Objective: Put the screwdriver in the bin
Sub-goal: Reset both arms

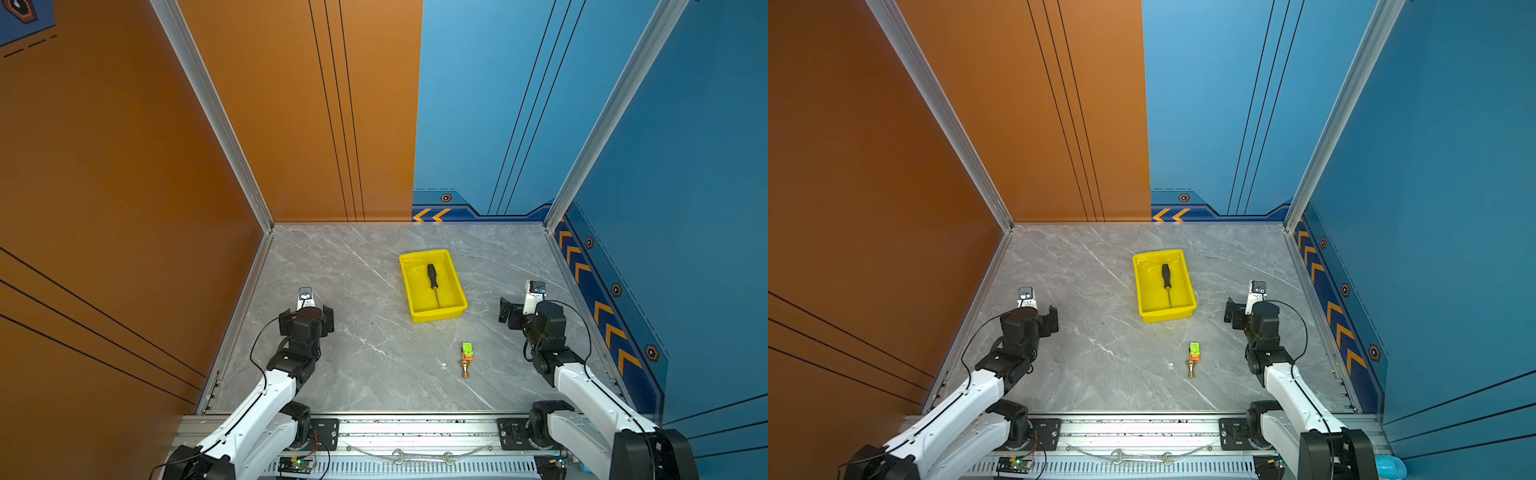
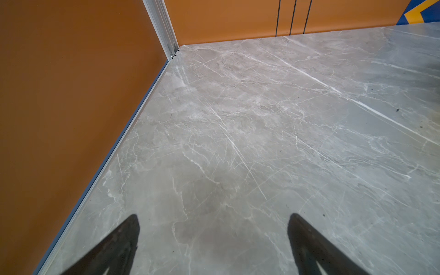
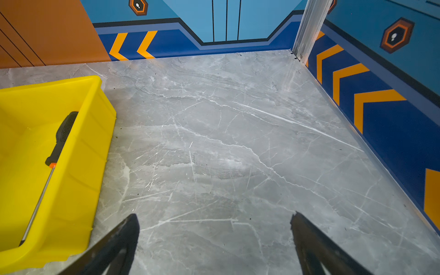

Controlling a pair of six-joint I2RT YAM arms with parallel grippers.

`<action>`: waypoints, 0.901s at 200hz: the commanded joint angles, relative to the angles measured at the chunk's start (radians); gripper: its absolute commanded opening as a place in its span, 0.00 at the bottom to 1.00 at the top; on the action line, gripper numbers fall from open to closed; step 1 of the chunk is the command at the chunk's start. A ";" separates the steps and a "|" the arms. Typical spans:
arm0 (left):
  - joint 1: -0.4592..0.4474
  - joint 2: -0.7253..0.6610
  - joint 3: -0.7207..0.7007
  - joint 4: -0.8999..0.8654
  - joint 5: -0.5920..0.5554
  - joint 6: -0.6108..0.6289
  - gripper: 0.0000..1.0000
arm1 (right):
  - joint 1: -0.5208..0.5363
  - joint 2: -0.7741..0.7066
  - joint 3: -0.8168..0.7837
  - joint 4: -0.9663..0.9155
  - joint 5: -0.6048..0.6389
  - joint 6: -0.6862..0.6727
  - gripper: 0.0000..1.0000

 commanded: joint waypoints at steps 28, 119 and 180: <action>0.033 0.120 -0.050 0.290 0.039 0.033 0.98 | -0.021 0.151 -0.023 0.248 -0.007 -0.017 1.00; 0.064 0.475 0.057 0.560 0.102 0.077 0.98 | -0.051 0.465 0.024 0.581 -0.029 -0.001 1.00; 0.085 0.537 0.098 0.586 0.118 0.146 0.98 | -0.049 0.545 0.023 0.653 -0.020 0.001 1.00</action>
